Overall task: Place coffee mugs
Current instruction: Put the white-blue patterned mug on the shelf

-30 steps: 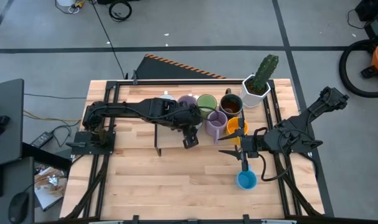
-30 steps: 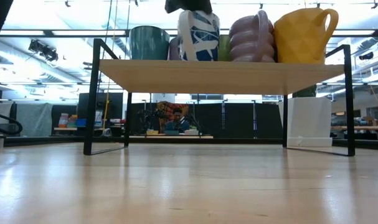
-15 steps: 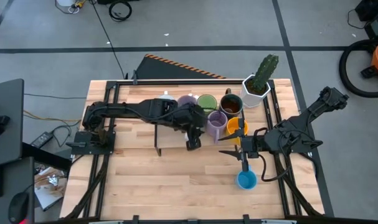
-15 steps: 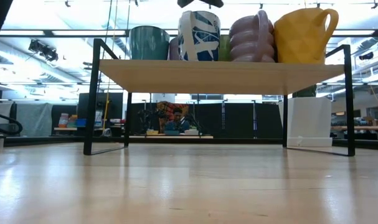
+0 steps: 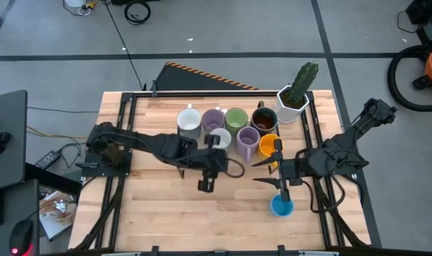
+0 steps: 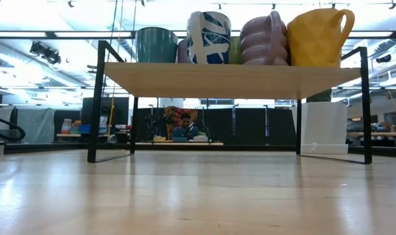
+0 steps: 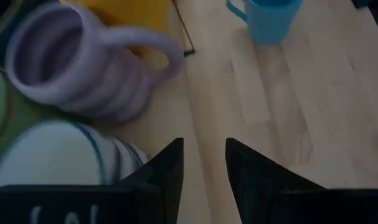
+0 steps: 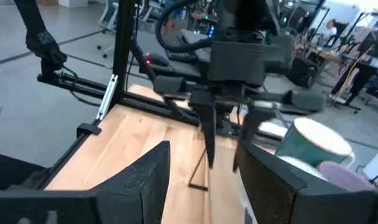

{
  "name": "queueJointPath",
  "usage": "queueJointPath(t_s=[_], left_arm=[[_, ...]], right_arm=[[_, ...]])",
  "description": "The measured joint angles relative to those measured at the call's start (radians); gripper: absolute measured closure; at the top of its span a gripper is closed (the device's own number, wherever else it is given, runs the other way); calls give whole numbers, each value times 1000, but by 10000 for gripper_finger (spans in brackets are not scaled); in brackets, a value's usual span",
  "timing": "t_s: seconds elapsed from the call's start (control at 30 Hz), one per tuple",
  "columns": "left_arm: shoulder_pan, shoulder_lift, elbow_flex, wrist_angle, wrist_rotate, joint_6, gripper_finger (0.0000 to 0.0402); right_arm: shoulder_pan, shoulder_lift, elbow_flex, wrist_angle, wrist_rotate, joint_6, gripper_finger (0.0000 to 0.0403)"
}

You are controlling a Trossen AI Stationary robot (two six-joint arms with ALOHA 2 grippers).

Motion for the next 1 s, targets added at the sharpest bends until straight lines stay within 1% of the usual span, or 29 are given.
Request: queueJointPath(t_s=[0.07,0.27,0.43,0.53,0.63,0.73,0.87,1.0], left_arm=[[-19,-41,-76,30,-2,-10,276],[-77,-185,-291,203,-17,-37,276],[-112,-268,-402,230,-51,-100,276],[-128,-288,-448,231,-102,-145,276],[-131,-289,-475,241,-127,-176,276],[-127,-279,-477,239,-165,-202,276],[-116,-273,-477,249,-278,-224,276],[-92,-271,-477,258,-306,-228,276]], right_arm=[[0,3,0,-8,0,19,210],[-6,3,0,-6,2,25,210],[-14,3,0,-12,3,50,210],[-14,3,0,-15,2,62,210],[-14,4,0,-16,3,66,210],[-14,3,0,-18,2,66,210],[-14,3,0,-17,2,62,210],[-14,3,0,-16,2,59,210]])
